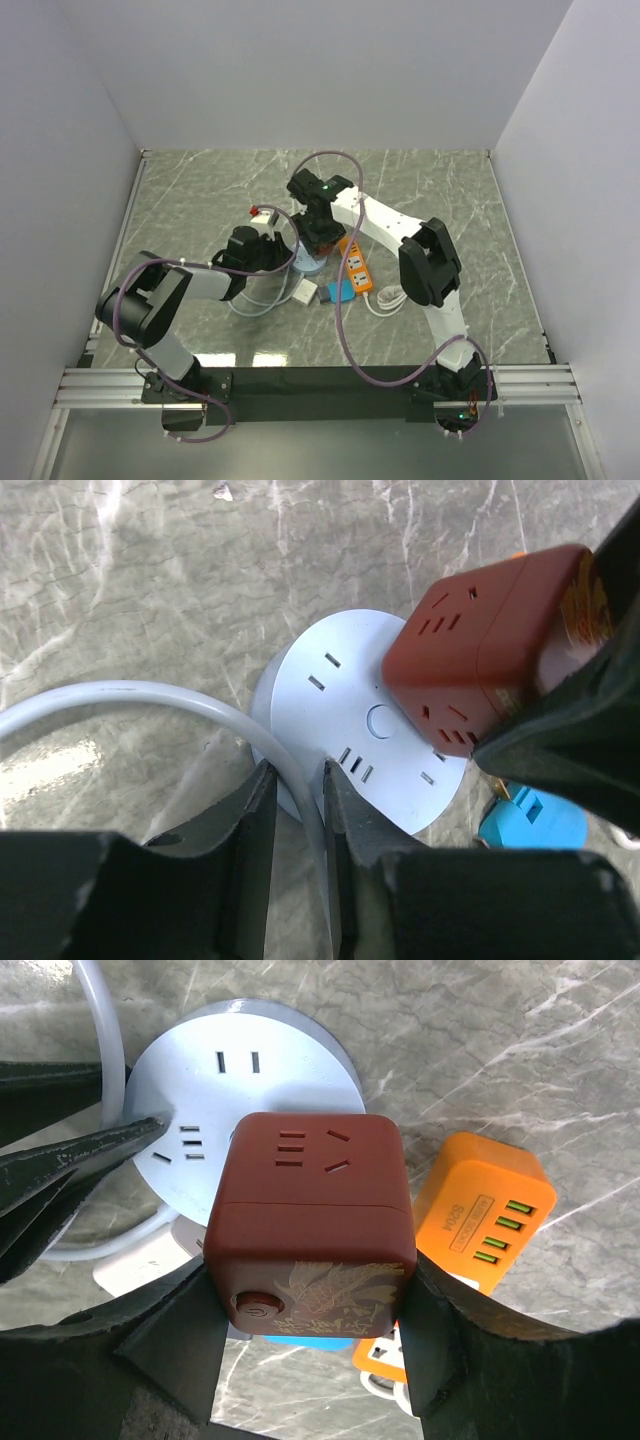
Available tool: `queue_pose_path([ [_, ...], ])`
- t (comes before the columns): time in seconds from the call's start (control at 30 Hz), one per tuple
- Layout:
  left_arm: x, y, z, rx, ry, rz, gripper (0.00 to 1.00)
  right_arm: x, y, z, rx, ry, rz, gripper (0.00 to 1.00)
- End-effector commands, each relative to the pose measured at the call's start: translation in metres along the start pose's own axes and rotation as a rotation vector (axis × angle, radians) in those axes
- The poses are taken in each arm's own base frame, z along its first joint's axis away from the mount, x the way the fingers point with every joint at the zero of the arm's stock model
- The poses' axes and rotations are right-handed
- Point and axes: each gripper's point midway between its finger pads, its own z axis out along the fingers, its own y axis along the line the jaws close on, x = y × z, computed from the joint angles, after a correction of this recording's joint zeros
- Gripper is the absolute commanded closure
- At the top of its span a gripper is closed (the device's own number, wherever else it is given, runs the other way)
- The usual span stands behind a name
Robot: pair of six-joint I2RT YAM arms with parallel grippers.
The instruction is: Insert the plug
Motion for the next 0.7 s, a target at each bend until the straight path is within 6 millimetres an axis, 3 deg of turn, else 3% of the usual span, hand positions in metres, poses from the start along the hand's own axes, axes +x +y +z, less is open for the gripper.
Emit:
queue_pose_path([
  [0.0, 0.043, -0.037, -0.003, 0.17, 0.163, 0.028, 0.99, 0.004, 0.011, 0.037, -0.088, 0.046, 0.012, 1.0],
  [0.67, 0.046, -0.041, -0.003, 0.199, 0.168, 0.037, 1.0, 0.012, 0.016, 0.081, -0.111, 0.125, -0.007, 1.0],
])
